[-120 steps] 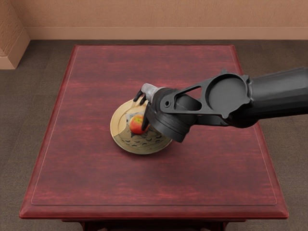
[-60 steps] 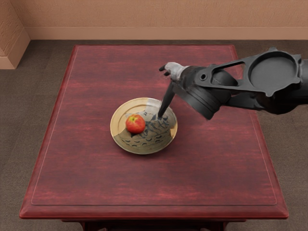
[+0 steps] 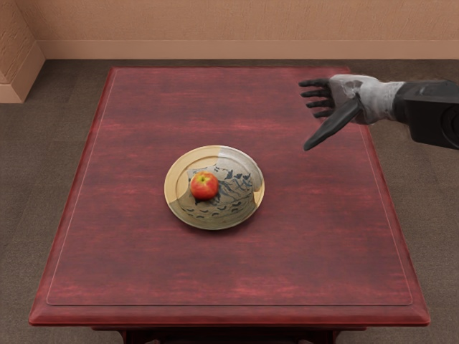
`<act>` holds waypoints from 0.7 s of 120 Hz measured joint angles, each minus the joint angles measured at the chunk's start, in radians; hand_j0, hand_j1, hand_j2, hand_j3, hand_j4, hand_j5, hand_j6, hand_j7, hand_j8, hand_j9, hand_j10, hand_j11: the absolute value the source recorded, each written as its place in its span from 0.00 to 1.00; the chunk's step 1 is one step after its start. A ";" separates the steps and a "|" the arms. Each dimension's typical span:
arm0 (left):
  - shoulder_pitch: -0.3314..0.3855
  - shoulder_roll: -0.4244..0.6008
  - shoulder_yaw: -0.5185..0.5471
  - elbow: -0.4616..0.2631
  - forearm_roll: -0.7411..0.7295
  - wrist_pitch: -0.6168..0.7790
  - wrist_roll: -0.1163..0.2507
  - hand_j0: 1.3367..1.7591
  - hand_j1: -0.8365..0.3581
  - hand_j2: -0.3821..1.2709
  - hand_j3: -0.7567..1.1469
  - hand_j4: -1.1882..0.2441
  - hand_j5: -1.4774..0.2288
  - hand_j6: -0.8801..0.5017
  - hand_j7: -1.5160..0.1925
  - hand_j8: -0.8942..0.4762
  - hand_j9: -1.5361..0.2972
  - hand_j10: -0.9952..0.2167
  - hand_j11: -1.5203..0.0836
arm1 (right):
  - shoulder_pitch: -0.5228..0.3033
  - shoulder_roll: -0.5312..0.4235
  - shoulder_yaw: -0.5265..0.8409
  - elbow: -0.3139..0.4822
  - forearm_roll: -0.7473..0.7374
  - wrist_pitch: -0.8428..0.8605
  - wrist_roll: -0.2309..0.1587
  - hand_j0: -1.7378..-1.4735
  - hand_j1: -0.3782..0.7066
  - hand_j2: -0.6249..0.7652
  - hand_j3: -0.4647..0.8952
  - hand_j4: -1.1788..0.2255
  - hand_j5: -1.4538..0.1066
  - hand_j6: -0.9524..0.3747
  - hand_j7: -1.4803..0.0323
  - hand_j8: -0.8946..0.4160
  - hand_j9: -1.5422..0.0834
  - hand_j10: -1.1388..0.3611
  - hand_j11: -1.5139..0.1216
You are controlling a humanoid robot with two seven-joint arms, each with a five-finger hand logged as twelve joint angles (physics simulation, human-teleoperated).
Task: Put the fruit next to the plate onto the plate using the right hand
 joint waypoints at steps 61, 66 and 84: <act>0.000 0.000 0.000 0.000 0.000 0.000 0.000 0.76 0.76 0.26 0.40 0.67 0.69 0.47 0.71 0.48 0.67 0.63 0.76 | -0.290 -0.219 0.165 -0.215 0.044 0.665 0.218 0.30 0.08 0.44 0.34 0.80 0.89 0.68 0.93 0.64 0.91 0.72 0.88; 0.000 0.000 0.000 0.000 0.000 0.000 0.000 0.76 0.76 0.26 0.40 0.67 0.69 0.47 0.71 0.48 0.67 0.63 0.76 | -0.299 -0.220 0.169 -0.227 0.047 0.672 0.222 0.30 0.08 0.44 0.34 0.80 0.89 0.68 0.93 0.64 0.91 0.72 0.88; 0.000 0.000 0.000 0.000 0.000 0.000 0.000 0.76 0.76 0.26 0.40 0.67 0.69 0.47 0.71 0.48 0.67 0.63 0.76 | -0.312 -0.220 0.174 -0.245 0.054 0.682 0.228 0.30 0.08 0.44 0.34 0.80 0.89 0.68 0.93 0.64 0.91 0.72 0.88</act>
